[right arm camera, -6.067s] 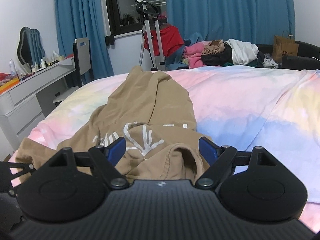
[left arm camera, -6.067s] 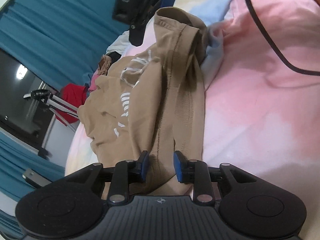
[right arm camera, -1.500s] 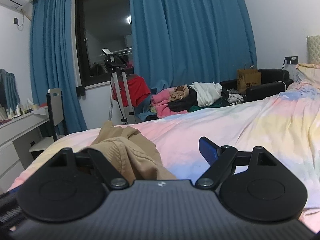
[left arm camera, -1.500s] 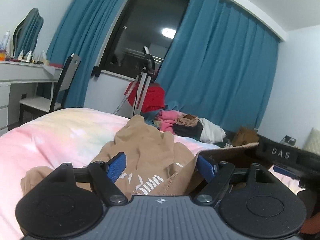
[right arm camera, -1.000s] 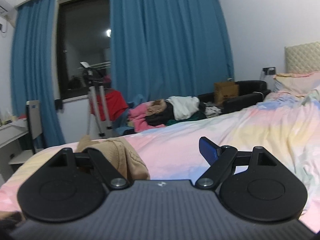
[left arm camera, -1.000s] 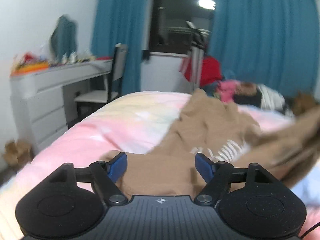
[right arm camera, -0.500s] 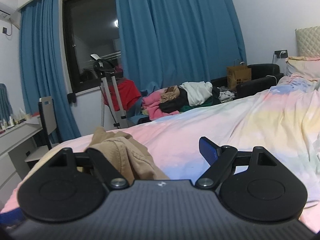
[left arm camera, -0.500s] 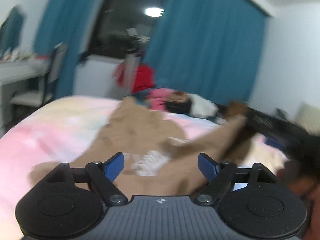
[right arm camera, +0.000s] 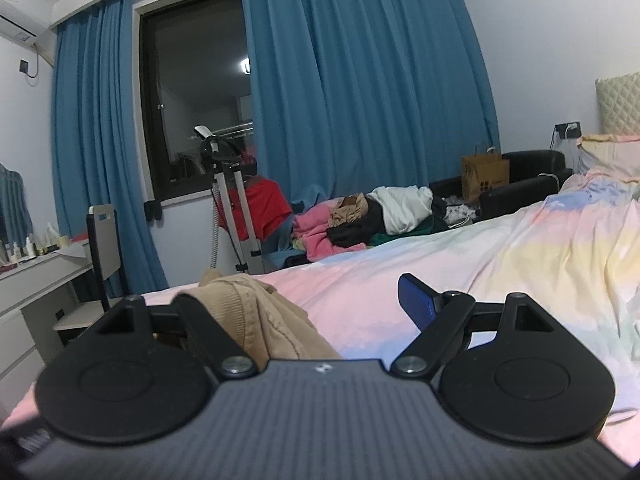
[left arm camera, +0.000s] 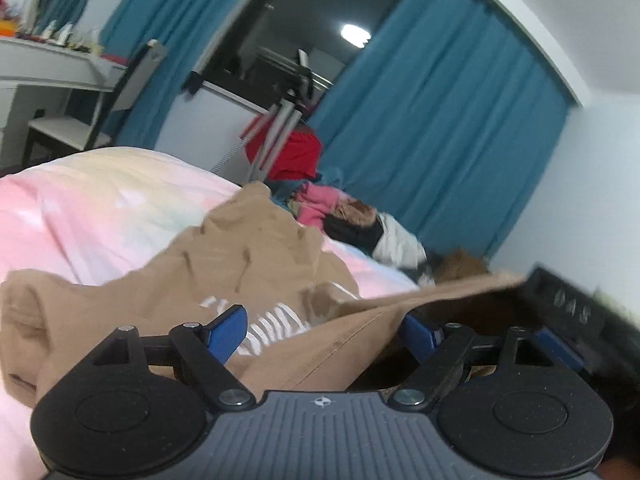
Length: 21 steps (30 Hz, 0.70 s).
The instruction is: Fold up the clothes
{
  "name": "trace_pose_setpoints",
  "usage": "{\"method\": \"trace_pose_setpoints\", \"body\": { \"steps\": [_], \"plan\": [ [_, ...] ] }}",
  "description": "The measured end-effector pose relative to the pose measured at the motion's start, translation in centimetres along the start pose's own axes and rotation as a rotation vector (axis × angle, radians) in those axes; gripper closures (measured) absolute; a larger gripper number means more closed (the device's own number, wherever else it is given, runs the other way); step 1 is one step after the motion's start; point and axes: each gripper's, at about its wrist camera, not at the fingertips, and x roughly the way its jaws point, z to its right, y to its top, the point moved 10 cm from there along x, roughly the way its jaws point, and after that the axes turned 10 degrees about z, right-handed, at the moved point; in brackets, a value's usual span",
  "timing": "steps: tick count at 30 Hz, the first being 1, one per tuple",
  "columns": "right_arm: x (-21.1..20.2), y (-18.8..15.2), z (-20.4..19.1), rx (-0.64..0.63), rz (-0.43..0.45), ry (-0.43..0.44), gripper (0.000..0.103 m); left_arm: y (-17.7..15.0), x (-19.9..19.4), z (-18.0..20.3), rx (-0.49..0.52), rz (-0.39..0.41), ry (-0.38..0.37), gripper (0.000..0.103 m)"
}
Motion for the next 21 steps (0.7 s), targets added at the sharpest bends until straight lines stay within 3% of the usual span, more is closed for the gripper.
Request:
{"method": "trace_pose_setpoints", "body": {
  "steps": [2,6,11,15,17,21],
  "plan": [
    [0.1,0.0,0.3,0.006,0.0,-0.008,0.021,0.3,-0.3,-1.1,-0.016,0.015,0.05,0.019],
    [-0.3,0.3,0.1,0.017,0.022,0.008,0.021,-0.4,-0.2,-2.0,-0.007,-0.051,0.089,0.019],
    [-0.7,1.2,0.0,-0.011,0.077,0.0,0.021,-2.2,-1.1,-1.4,0.165,-0.084,0.149,0.016],
    [-0.6,1.2,0.9,-0.007,0.087,-0.039,0.021,-4.3,-1.0,-1.8,0.309,-0.198,0.26,0.019],
    [-0.3,1.2,1.3,-0.007,0.086,-0.055,0.021,-4.2,-1.6,-2.7,0.297,-0.194,0.287,0.019],
    [0.3,0.7,2.1,-0.001,0.058,-0.075,0.021,-1.2,-3.4,-3.7,0.229,-0.095,0.331,0.019]
  ]
}}
